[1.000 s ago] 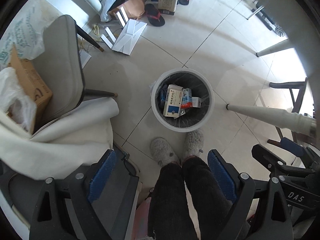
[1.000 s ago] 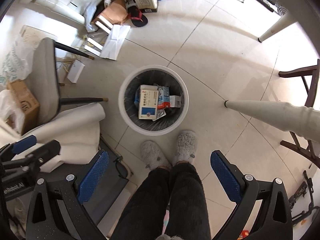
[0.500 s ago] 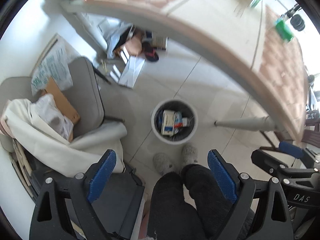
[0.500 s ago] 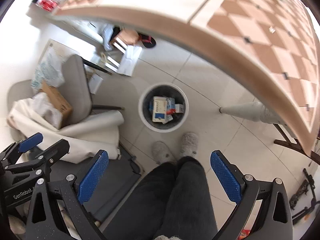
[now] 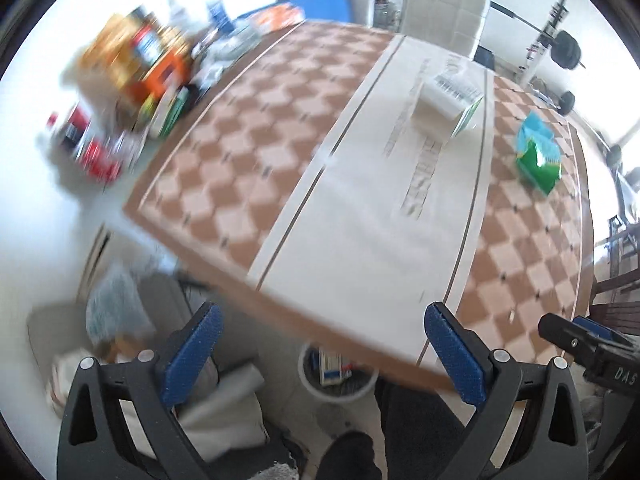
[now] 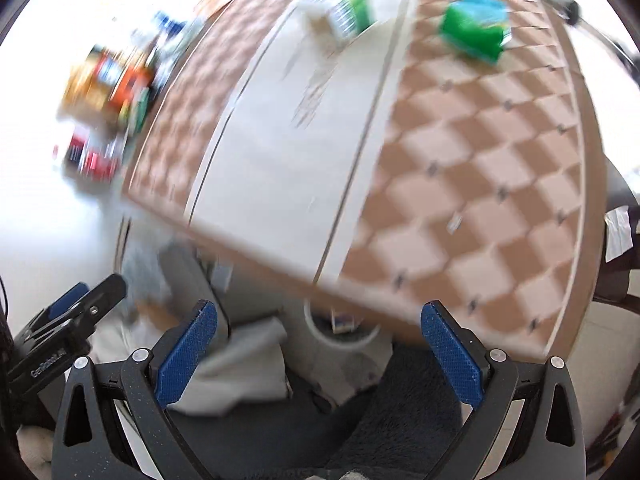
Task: Collect trash
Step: 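Move both tools back from the bin toward the table, then grasp the green-white granule box with left tool while right tool grasps the blue-green bag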
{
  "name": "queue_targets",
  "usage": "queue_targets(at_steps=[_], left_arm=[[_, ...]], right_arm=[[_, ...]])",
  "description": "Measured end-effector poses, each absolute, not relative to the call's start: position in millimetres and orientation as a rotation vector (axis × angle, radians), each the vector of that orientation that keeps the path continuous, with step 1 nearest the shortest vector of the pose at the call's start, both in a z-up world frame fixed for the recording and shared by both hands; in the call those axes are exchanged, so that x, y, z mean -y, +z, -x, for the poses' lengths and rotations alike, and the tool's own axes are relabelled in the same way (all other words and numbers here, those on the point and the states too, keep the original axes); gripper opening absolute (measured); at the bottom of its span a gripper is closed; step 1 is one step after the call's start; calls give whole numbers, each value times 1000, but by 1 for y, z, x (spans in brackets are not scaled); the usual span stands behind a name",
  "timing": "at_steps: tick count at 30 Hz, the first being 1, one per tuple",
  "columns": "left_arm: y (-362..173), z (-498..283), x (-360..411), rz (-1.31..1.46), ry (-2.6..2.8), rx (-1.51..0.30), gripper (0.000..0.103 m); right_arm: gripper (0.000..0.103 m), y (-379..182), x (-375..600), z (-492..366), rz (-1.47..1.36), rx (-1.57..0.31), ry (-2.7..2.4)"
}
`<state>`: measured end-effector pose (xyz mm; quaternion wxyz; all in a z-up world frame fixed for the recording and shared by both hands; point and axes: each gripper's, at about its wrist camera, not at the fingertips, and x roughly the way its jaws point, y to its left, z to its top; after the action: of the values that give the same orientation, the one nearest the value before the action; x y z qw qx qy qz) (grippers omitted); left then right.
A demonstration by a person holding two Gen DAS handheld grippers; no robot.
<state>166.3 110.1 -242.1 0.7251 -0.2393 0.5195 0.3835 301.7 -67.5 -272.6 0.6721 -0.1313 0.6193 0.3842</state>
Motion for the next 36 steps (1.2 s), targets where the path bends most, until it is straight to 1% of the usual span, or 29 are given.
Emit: queue_targets(at_steps=[6, 10, 14, 18, 21, 23, 24, 31, 33, 36], left_arm=[[-243, -320, -173, 344, 657, -1264, 103], [-269, -405, -204, 232, 506, -1396, 103], [-298, -457, -220, 197, 402, -1508, 103], [-329, -485, -229, 216, 341, -1596, 103], [-343, -493, -232, 220, 334, -1623, 103], [-346, -494, -234, 239, 335, -1616, 95], [-347, -494, -235, 251, 336, -1614, 84], [-338, -484, -237, 299, 358, -1567, 81], [-332, -476, -238, 312, 384, -1547, 81], [-323, -463, -236, 318, 428, -1513, 80]], right_arm=[[103, -269, 31, -449, 188, -1397, 693], [103, -276, 10, -533, 152, -1400, 597], [103, -291, -14, -590, 154, -1416, 542], [103, -313, -32, -623, 151, -1456, 499], [103, -334, -48, -635, 147, -1498, 485], [103, -347, -59, -638, 152, -1519, 472], [103, -351, -64, -638, 157, -1525, 467], [102, -372, -82, -639, 184, -1526, 413], [91, -371, -83, -639, 191, -1508, 405], [86, -367, -83, -635, 193, -1487, 414]])
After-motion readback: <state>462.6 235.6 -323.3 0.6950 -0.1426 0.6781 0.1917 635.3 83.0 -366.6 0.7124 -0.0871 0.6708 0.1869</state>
